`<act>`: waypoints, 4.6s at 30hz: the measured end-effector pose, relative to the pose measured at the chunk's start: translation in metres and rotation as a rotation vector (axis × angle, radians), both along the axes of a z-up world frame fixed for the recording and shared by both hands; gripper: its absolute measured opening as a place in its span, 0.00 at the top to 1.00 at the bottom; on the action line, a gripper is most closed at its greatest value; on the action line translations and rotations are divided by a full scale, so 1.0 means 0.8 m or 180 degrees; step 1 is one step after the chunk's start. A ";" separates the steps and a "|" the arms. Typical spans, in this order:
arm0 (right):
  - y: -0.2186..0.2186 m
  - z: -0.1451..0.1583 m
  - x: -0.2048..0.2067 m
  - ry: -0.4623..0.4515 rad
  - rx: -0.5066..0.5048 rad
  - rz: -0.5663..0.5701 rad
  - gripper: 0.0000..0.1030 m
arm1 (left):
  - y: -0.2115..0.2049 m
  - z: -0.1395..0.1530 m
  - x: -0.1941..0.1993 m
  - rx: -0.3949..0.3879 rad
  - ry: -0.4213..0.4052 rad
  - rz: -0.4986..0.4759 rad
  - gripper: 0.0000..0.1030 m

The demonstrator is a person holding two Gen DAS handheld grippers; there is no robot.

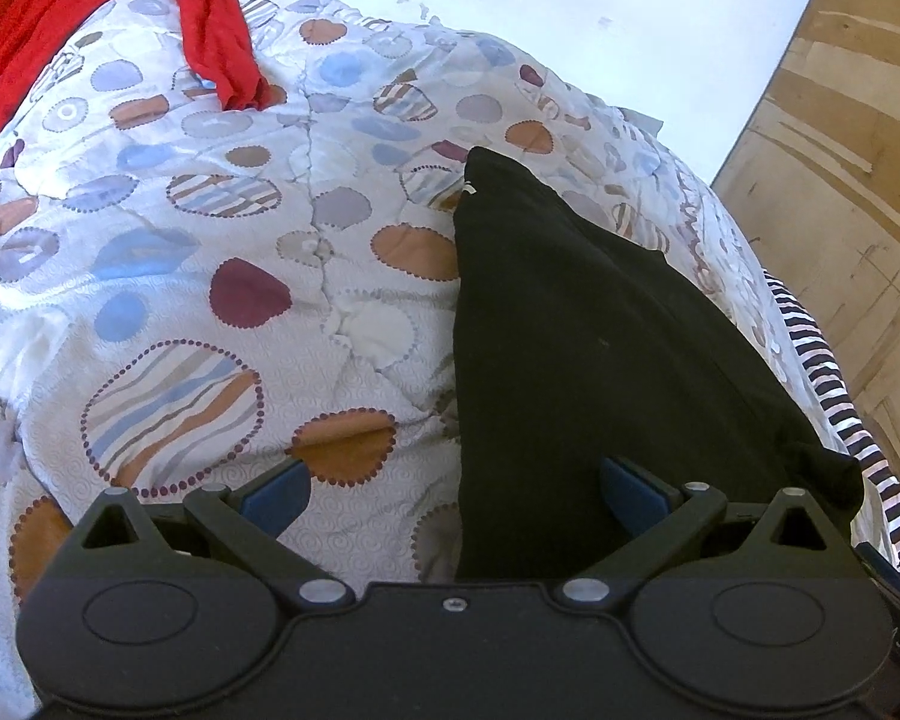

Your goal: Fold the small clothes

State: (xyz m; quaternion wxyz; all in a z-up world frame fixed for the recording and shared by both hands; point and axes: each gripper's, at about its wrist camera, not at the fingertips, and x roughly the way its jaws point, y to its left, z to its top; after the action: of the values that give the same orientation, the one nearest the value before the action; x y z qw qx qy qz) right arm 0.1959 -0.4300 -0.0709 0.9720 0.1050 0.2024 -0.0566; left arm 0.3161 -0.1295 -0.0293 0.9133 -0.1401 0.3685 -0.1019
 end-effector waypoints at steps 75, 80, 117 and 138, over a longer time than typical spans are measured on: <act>-0.086 0.013 0.209 0.0305 0.1093 0.1282 0.34 | 0.001 0.007 0.115 0.0215 -0.0155 -0.0474 0.01; -0.097 0.015 0.262 0.0420 0.1069 0.1197 0.66 | -0.009 0.002 0.154 0.0184 -0.0059 -0.0463 0.05; -0.082 0.012 0.273 0.0658 0.1059 0.1608 0.33 | -0.039 0.000 0.186 0.0244 -0.0101 -0.0606 0.22; -0.072 0.014 0.286 0.0618 0.1187 0.1519 0.87 | -0.011 -0.006 0.233 -0.0434 0.0278 -0.0511 0.48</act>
State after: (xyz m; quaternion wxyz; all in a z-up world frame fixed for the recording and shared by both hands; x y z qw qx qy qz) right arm 0.4247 -0.4878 -0.0598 0.8980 0.2251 0.3200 0.2014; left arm 0.5027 -0.1380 -0.0343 0.8736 -0.1763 0.4103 -0.1933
